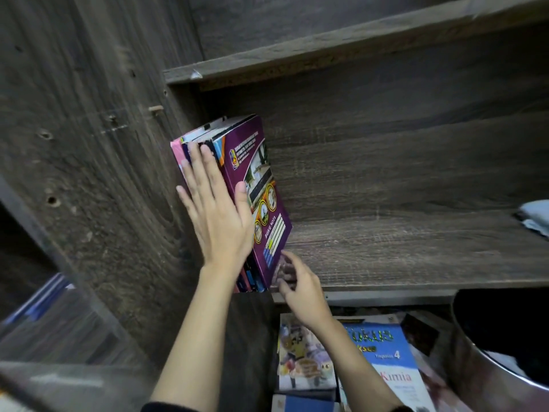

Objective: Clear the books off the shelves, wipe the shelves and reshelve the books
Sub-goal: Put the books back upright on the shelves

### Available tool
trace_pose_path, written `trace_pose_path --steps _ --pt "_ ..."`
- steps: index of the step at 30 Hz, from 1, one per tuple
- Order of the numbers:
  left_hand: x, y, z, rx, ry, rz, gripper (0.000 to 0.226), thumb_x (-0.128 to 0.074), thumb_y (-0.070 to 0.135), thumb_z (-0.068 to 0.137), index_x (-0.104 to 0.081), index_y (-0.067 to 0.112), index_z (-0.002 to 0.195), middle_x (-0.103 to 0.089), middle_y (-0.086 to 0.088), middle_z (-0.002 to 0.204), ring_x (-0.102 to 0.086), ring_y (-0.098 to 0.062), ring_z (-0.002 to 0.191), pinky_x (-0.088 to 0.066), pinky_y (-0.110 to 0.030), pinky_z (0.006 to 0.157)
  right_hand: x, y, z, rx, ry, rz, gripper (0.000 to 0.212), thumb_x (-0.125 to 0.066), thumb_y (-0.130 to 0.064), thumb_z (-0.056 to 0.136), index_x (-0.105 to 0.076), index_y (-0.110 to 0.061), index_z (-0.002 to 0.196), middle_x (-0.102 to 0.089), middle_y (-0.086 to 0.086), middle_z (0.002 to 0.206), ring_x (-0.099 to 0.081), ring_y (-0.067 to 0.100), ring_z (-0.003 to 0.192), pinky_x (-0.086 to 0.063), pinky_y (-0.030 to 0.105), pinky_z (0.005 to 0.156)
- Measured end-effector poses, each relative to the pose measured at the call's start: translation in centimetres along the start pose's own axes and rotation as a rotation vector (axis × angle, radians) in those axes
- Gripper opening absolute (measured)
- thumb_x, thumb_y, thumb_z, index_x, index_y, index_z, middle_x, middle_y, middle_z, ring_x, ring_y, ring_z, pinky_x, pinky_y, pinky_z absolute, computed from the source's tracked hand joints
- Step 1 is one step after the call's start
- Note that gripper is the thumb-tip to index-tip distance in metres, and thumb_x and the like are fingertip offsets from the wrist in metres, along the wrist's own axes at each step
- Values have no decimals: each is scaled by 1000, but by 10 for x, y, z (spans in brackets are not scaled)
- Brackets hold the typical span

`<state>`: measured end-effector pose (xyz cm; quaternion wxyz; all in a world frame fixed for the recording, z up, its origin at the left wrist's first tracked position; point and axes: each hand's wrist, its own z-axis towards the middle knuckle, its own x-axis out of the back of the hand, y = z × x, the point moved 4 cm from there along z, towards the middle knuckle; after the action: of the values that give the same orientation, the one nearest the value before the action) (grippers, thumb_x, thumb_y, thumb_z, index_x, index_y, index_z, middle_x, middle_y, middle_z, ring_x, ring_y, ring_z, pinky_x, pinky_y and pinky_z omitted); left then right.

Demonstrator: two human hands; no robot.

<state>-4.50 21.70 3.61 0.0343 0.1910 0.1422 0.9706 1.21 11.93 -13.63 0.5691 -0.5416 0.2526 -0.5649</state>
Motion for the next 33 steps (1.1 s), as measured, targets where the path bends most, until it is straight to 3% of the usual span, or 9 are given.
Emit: trace_pose_path --steps 3,6,9,12,16,20,24,30,33 --pt "4 10 -20 44 169 -95 47 -46 21 96 -38 10 141 -33 -10 150 -25 -22 140 -15 -39 113 14 3 -7 33 89 -68 43 -56 -5 87 -56 -20 127 -62 1 119 -61 14 101 -49 33 94" --pt "-7 18 -48 78 191 -225 30 -46 18 93 -56 7 120 -56 -11 123 -49 -21 117 -35 -35 99 31 10 -16 25 137 -148 31 -56 -5 85 -65 -15 113 -68 3 108 -63 19 96 -47 26 85" --pt "-25 22 -82 141 79 -363 24 -44 19 93 -60 5 105 -64 -8 102 -57 -20 97 -40 -25 86 48 21 -27 -58 94 -289 17 -55 -10 83 -69 -17 88 -72 5 90 -65 25 88 -45 30 72" --pt "-44 26 -122 159 -80 -385 25 -42 24 92 -63 12 93 -67 1 90 -62 -17 83 -41 -19 73 63 43 -39 -157 -56 -497 19 -51 -17 85 -69 -17 89 -72 7 92 -63 28 93 -44 32 70" --pt "-73 26 -180 171 -401 -334 26 -38 34 88 -61 23 91 -68 4 80 -63 -19 72 -46 -30 62 99 86 -56 -283 -140 -610 23 -49 -17 85 -70 -20 95 -72 9 96 -63 30 97 -46 32 75" --pt "-104 13 -230 299 -831 -138 23 -40 30 94 -61 24 102 -69 -1 94 -64 -25 90 -46 -33 69 131 128 -75 -450 -109 -597 20 -51 -16 87 -70 -17 93 -71 12 96 -64 31 97 -46 32 76" --pt "-141 4 -271 520 -1135 -74 18 -46 20 93 -59 22 105 -67 -5 106 -61 -26 100 -46 -28 79 146 170 -92 -604 -63 -572 24 -49 -24 92 -68 -13 100 -69 18 104 -63 33 102 -46 33 79" --pt "-193 -12 -338 844 -1429 -58 36 -44 13 91 -51 1 125 -55 -21 129 -55 -34 115 -49 -40 84 144 244 -111 -873 -218 -562 38 -52 -31 95 -56 -5 121 -58 19 129 -54 30 120 -42 28 88" --pt "-208 -28 -360 921 -1481 6 42 -46 17 91 -50 5 131 -55 -24 128 -54 -36 117 -48 -41 90 135 289 -115 -935 -220 -512 52 -53 -41 94 -47 -6 132 -50 18 137 -49 30 126 -40 29 96"
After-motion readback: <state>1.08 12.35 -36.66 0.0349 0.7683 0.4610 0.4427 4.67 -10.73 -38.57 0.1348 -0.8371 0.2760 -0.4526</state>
